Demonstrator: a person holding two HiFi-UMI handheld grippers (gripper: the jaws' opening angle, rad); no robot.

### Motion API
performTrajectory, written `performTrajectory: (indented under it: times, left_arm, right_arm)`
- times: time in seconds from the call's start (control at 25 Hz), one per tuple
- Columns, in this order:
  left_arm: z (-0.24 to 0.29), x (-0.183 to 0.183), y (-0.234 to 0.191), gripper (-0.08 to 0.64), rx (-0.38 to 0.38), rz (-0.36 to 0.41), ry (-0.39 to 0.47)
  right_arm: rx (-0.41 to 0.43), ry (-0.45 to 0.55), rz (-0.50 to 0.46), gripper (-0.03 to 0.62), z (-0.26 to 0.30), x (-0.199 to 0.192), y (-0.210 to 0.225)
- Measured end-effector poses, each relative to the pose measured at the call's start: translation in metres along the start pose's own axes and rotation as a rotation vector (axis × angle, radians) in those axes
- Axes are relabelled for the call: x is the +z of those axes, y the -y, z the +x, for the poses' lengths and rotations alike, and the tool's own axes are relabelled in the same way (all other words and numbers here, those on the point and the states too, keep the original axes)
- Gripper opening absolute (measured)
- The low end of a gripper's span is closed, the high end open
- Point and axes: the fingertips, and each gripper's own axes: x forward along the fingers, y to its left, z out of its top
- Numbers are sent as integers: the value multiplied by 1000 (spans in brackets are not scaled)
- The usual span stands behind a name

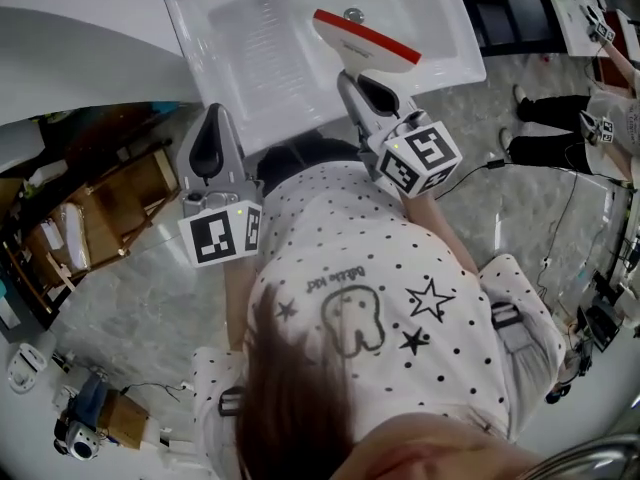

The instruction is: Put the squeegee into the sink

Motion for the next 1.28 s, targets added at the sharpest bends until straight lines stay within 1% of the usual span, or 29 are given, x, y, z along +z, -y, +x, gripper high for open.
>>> performTrajectory:
  times: [0.12,0.2,0.48,0.8,0.92,1.28]
  left_arm:
    - [5,0,2,-12,32,-7,14]
    - [6,1,3,-12,39,-13,23]
    - [0,-1,-10,-14,39,-22,10]
    - [4,11,-21,-12,17,-6,3]
    - [5,12,-24,-12,14,-5,0]
    - [1,10,-43,-13,31,-16,-19]
  right_arm:
    - [35,-18,-7,21,5,-1,4]
    - [45,-26,-9,21,8,-1,5]
    - [61,-24,4,21,21,0,-9]
    - [58,-19,53,21,32,4,-21]
    - [78,-24,79,21,45,1,-25]
    - [131,-85,124,21,102,-17,-36]
